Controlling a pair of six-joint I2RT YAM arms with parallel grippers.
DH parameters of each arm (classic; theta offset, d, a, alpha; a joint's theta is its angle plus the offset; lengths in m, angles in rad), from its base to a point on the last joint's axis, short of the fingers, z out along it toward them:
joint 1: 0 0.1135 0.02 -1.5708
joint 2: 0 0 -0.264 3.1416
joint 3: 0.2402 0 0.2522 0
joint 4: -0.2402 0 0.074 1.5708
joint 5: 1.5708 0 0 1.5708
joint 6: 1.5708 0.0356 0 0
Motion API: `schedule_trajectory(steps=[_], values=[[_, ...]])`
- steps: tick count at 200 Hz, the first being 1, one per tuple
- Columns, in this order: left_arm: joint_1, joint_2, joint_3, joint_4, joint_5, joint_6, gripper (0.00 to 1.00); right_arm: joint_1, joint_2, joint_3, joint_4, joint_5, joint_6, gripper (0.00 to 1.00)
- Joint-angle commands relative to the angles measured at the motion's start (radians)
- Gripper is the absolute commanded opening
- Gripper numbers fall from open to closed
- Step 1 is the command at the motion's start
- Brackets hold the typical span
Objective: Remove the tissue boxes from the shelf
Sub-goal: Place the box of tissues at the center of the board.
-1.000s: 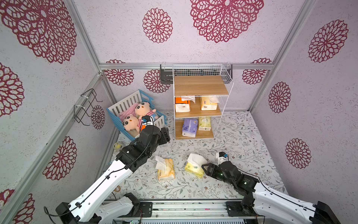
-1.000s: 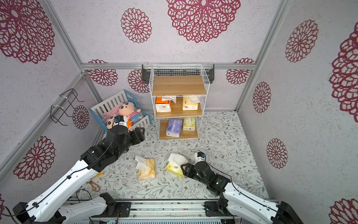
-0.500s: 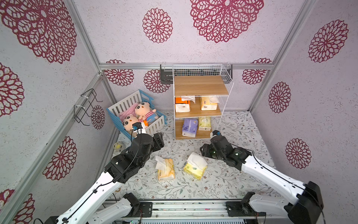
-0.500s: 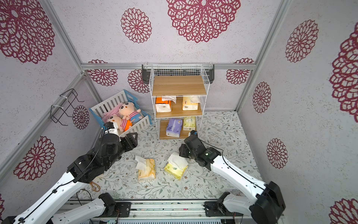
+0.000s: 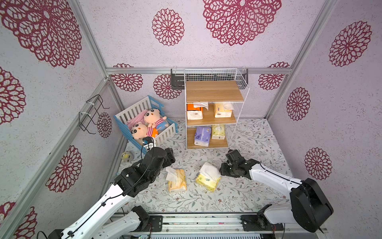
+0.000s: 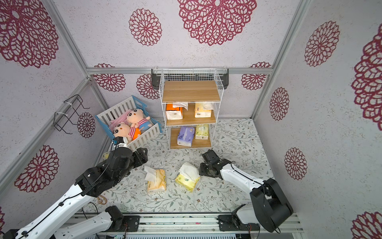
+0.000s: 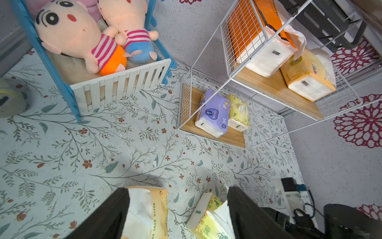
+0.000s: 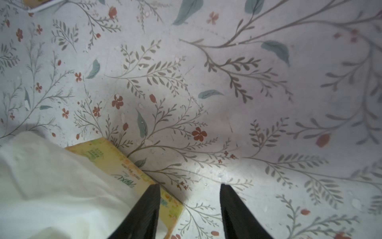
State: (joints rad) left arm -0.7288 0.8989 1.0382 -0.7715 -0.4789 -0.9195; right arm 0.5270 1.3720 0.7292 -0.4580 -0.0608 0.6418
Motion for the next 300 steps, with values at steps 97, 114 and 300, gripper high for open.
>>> schedule_trajectory(steps=[97, 114, 300], values=[[-0.01, -0.119, 0.019, -0.072, -0.079, 0.052, 0.97, 0.298, -0.05, -0.126, 0.255, -0.07, 0.357, 0.51], [-0.009, -0.106, 0.02, -0.078, -0.078, 0.053, 0.97, 0.294, -0.031, -0.114, 0.264, -0.064, 0.355, 0.51], [0.015, -0.066, 0.064, -0.031, -0.164, 0.07, 0.97, 0.313, -0.073, 0.212, 0.13, 0.205, 0.213, 0.99]])
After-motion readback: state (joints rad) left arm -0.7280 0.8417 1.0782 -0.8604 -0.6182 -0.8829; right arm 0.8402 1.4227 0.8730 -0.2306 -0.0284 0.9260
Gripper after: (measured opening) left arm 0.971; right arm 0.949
